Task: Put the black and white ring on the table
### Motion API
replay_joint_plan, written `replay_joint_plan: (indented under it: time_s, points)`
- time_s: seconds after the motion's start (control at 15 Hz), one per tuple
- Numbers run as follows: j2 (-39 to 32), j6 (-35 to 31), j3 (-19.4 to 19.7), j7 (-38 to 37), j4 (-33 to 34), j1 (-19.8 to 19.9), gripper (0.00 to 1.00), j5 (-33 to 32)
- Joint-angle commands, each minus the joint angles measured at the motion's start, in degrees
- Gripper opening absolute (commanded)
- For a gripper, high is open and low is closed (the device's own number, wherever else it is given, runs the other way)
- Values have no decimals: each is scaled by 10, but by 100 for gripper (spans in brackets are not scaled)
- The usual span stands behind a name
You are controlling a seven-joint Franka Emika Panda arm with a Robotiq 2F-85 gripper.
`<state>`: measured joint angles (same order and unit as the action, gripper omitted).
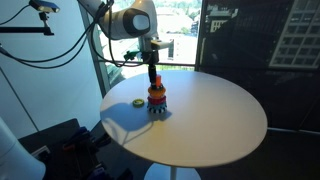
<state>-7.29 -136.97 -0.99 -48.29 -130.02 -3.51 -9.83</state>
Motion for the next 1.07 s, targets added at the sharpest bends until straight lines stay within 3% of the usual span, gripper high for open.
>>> replay_joint_plan:
  time_s: [0.0, 0.73, 0.8, 1.0]
  points:
    - [12, -20, 8, -23, -15, -7, 100, -14]
    - [9, -55, 10, -24, -27, -5, 100, -2]
    - [9, -56, 10, -25, -28, -5, 84, -2]
    - [11, -62, 11, -27, -30, -5, 56, -1]
